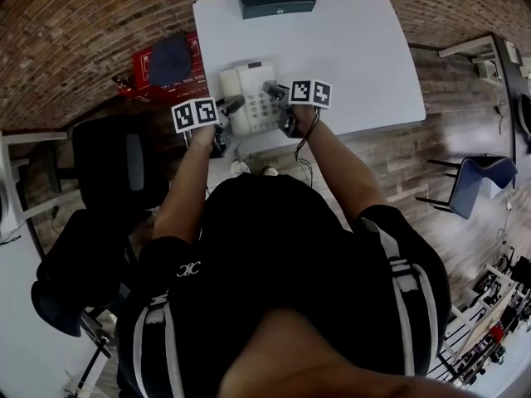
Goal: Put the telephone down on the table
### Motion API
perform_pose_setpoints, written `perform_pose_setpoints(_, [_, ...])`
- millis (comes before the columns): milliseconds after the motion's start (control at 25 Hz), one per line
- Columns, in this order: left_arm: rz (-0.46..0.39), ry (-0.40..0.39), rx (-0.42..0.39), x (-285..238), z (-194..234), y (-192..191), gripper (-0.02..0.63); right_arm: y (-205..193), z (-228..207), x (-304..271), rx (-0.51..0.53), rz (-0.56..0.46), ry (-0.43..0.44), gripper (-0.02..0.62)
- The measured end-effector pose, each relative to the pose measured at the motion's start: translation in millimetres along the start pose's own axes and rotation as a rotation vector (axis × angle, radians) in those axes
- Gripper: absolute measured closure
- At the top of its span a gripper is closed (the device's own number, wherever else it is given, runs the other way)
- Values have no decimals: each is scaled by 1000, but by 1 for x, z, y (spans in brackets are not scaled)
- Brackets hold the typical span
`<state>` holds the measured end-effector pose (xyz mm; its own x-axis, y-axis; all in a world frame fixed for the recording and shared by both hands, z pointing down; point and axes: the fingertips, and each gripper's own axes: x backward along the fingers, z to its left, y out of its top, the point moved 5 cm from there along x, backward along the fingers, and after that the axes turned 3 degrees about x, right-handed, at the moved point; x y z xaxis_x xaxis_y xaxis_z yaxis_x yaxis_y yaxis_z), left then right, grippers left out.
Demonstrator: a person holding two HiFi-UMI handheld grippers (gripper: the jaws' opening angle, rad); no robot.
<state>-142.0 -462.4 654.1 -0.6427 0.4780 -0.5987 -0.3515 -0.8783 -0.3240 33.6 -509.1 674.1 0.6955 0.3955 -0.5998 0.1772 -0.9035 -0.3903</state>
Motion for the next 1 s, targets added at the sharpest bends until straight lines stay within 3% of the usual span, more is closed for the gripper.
perform_pose_setpoints(160, [-92,77,-147,16,-10,5,296,11,9,15,66,-65,0,387])
perform_pose_setpoints(320, [-217,161,-259,49,-25,17,296,33,33,41,206,-183,-12,392])
perform_pose_setpoints(360, [-257,186,-287,58,-30,21,313,38,41,49,246,-214,-17,427])
perform_pose_setpoints(440, [-346,238,-347,76,-41,29,409,45,58,64,324,-268,-19,513])
perform_pose_setpoints(520, [-438,282,-398,95,-56,35,506,49,76,78,400,-331,-7,556])
perform_pose_setpoints(640, [-550,287,-411,123,-84,45,587,58,109,102,507,-459,11,590])
perform_pose_setpoints(840, [-686,273,-508,168,-136,48,603,60,173,155,678,-671,63,597])
perform_pose_setpoints(1000, [-777,295,-617,199,-175,41,603,56,207,197,766,-811,47,597])
